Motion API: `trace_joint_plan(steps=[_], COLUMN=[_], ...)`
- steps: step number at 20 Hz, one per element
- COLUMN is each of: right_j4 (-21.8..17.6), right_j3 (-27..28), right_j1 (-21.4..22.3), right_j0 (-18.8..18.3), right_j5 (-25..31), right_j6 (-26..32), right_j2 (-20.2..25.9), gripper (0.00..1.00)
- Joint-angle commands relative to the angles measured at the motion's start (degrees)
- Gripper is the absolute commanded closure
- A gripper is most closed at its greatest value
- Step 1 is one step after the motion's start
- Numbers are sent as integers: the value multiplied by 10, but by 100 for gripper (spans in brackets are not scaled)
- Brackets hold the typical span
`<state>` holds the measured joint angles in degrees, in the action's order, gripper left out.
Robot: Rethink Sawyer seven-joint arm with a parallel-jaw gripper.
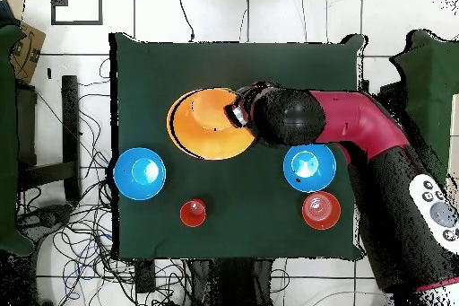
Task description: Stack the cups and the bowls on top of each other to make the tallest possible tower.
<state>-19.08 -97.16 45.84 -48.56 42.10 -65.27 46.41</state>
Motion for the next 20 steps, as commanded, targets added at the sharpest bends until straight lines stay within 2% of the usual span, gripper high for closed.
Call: trace_joint_plan(steps=[1, 8, 15, 20], right_j4=[-17, -25, -26, -29], right_j3=[39, 68, 76, 110], right_j1=[-34, -49, -54, -80], right_j0=[32, 46, 57, 85], right_j5=[-25, -14, -19, 22], right_j6=[-73, -62, -63, -66], right_j2=[-53, -75, -89, -113], gripper=[100, 100, 100, 100])
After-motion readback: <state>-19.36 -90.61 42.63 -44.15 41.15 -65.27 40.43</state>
